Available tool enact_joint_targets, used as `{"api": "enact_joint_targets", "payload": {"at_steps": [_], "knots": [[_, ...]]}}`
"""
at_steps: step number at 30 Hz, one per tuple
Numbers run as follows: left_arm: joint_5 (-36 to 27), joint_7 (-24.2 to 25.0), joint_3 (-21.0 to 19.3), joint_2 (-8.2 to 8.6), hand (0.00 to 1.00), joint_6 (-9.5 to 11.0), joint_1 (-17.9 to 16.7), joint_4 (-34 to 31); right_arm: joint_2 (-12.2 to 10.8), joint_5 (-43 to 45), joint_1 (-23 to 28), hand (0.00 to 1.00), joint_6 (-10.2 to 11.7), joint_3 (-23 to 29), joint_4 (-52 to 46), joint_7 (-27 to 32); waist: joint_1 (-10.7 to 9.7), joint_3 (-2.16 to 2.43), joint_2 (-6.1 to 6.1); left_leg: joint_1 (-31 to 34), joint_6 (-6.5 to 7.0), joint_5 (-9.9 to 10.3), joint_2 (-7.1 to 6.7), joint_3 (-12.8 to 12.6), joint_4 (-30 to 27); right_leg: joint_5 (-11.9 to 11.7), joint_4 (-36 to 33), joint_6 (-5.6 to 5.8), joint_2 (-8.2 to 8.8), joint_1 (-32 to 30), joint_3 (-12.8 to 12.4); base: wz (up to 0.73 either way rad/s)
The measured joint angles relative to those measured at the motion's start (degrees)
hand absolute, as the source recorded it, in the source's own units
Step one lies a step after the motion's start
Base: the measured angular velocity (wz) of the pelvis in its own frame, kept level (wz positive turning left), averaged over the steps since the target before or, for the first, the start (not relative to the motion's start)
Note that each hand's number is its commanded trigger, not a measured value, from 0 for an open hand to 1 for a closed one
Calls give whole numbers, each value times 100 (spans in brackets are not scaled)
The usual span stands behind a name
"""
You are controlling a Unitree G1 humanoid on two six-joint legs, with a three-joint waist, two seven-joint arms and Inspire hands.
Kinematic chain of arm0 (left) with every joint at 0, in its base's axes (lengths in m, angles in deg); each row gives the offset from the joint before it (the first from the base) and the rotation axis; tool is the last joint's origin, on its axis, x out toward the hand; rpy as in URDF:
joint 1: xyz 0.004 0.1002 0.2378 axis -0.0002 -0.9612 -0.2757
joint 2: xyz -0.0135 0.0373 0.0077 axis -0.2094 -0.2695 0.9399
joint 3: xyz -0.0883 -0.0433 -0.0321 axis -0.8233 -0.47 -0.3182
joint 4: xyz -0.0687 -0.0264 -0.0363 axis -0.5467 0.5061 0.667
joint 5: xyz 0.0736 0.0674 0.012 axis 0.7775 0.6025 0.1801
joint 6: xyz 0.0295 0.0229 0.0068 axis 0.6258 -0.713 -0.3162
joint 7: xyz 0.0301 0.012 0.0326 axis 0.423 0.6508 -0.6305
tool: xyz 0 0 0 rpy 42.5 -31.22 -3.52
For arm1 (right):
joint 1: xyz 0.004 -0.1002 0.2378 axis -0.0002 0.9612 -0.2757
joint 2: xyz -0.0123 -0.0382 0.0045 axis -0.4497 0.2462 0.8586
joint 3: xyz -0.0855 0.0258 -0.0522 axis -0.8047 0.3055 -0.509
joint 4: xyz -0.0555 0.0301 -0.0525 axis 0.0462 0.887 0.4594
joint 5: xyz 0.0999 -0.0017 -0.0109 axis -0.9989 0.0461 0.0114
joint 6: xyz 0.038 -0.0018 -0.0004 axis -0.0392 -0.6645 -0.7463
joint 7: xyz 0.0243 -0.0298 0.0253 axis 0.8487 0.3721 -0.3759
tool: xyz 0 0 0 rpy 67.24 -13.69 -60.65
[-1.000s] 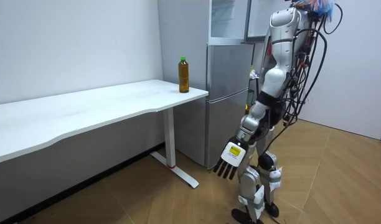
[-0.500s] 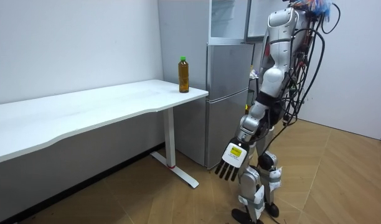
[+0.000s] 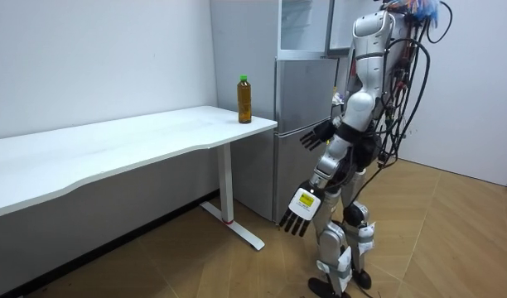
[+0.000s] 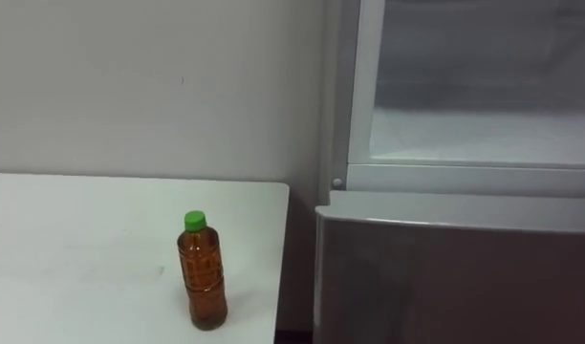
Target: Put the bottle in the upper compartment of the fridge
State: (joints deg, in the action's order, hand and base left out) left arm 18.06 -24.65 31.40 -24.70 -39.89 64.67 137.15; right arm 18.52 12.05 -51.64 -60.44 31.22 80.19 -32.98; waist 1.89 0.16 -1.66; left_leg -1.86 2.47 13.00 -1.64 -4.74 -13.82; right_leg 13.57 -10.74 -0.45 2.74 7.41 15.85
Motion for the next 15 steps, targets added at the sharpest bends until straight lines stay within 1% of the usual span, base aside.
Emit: {"api": "enact_joint_targets", "payload": {"at_steps": [5, 7, 11, 12, 15], "knots": [[-12, 15, 37, -38, 0, 28, -6, 21, -2, -163, -2, 0, 2, -144, -756, -318, 22, -6, 0, 12, 7, 0, -12, 18, 31, -7, 1, 13, 4, -4, 6, 0], [-18, 22, 42, -38, 0, 47, -5, 17, -1, -256, -37, 0, 4, -196, -1201, -485, 29, -24, 7, 15, 7, 0, -10, 31, 18, -9, -1, 11, -1, -7, 5, 0], [-20, 24, 70, -39, 0, 51, 24, 39, 31, -333, -150, 0, -1, -251, -1508, -550, 22, -26, 11, 19, 7, 1, -10, 87, 17, -15, -13, 6, -7, 8, 5, 5], [-18, 21, 147, -46, 0, 72, 53, 123, 46, -333, -154, 0, -3, -253, -1631, -567, 31, -32, 24, 16, 7, 1, -10, 89, 24, -16, -22, 6, -7, 6, 0, 0], [-22, 19, 180, -49, 0, 134, 59, 197, 51, -349, -175, 0, 5, -252, -2061, -587, 47, -57, 53, 27, 9, 1, -5, 91, 27, -16, -106, 6, -1, -50, -9, -1]]}}
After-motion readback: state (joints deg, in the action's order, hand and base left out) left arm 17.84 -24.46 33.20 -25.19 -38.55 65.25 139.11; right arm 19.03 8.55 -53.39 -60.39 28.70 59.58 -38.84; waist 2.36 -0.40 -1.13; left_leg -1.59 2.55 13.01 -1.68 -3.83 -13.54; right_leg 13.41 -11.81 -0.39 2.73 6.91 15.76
